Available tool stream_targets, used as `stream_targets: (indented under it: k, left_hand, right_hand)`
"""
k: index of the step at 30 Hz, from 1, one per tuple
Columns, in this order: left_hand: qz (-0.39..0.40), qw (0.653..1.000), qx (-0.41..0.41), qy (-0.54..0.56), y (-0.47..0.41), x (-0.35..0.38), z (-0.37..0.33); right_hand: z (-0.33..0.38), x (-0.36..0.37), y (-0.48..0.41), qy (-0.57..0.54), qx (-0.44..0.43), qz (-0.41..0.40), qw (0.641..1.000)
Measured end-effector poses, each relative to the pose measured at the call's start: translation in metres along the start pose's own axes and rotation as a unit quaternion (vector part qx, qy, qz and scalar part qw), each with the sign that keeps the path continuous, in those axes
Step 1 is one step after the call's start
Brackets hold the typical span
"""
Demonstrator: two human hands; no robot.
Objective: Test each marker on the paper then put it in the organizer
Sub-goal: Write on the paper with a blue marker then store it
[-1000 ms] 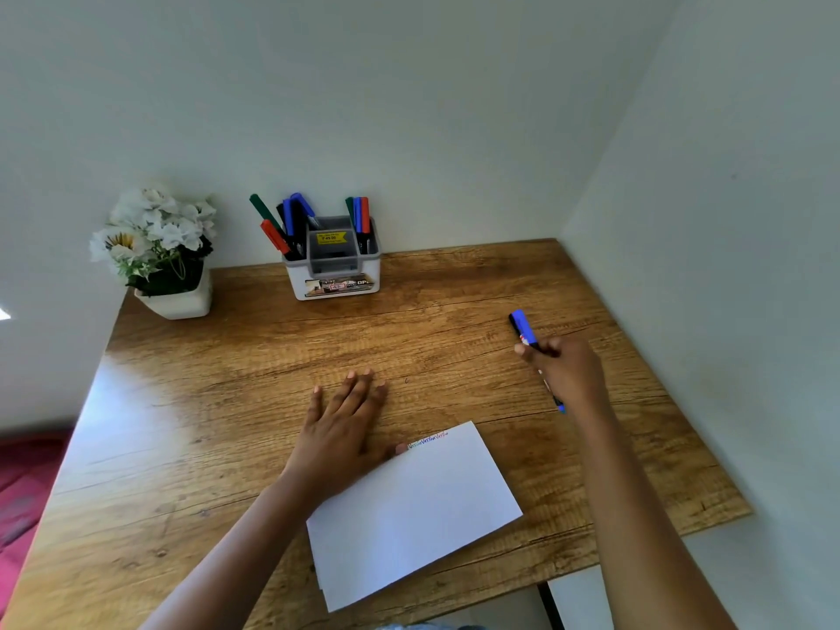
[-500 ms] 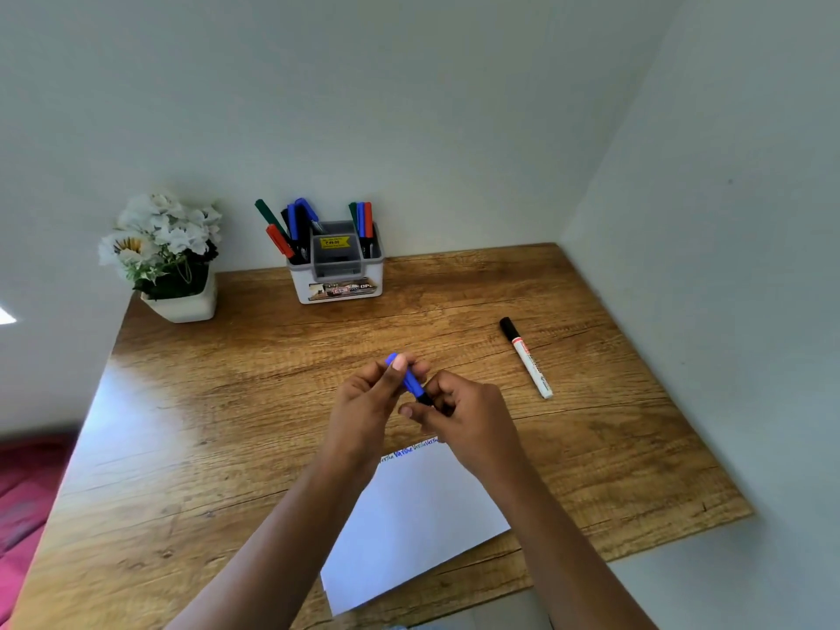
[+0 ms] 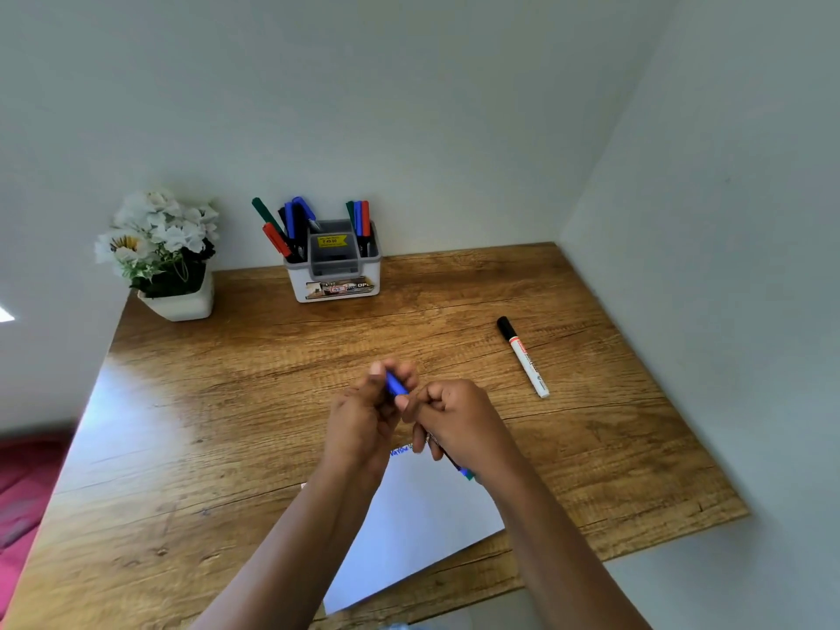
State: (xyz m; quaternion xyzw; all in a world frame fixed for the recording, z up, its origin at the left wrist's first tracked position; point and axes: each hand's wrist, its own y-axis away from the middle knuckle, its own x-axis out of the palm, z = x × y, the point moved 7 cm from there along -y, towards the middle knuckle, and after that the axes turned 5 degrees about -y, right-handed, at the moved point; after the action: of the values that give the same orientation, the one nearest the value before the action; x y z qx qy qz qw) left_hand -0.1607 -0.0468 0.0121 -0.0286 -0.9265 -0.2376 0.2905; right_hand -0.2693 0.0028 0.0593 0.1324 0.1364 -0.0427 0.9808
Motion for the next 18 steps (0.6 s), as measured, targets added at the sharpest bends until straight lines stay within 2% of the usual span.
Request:
stream_targets:
  k: [2, 4, 7, 10, 11, 12, 14, 15, 16, 18]
  left_hand:
    - [-0.058, 0.993, 0.010, 0.103, -0.018, -0.027, -0.017]
    - [-0.080, 0.991, 0.036, 0.100, -0.033, -0.051, -0.039]
    - [-0.030, 0.998, 0.039, -0.044, -0.026, -0.043, -0.034]
    - [-0.002, 0.970, 0.111, -0.216, -0.003, -0.024, -0.019]
    - [0.005, 0.938, 0.167, -0.304, 0.002, -0.020, -0.018]
    - [0.022, 0.871, 0.248, -0.423, 0.008, -0.015, -0.019]
    - [0.096, 0.653, 0.412, -0.628, 0.027, 0.003, -0.007]
    - [0.145, 0.565, 0.457, -0.672, 0.034, 0.008, 0.008]
    - [0.186, 0.509, 0.477, -0.692, 0.040, 0.010, 0.023]
    - [0.226, 0.453, 0.492, -0.708, 0.041, 0.005, 0.042]
  right_hand:
    - [-0.010, 0.000, 0.009, -0.058, 0.037, 0.036, 0.997]
    - [-0.018, -0.004, 0.017, -0.102, 0.058, 0.045, 0.992]
    - [-0.024, -0.012, 0.014, -0.164, 0.059, 0.037, 0.984]
    - [-0.025, -0.017, 0.007, -0.242, 0.049, 0.020, 0.969]
    - [-0.025, -0.021, 0.005, -0.279, 0.041, 0.008, 0.959]
    - [-0.026, -0.026, 0.005, -0.325, 0.036, -0.003, 0.945]
    - [-0.035, -0.036, 0.004, -0.431, 0.037, -0.021, 0.902]
    - [-0.040, -0.040, 0.003, -0.470, 0.039, -0.032, 0.881]
    - [-0.045, -0.044, 0.002, -0.487, 0.040, -0.045, 0.871]
    - [-0.054, -0.049, 0.002, -0.450, 0.029, -0.085, 0.889]
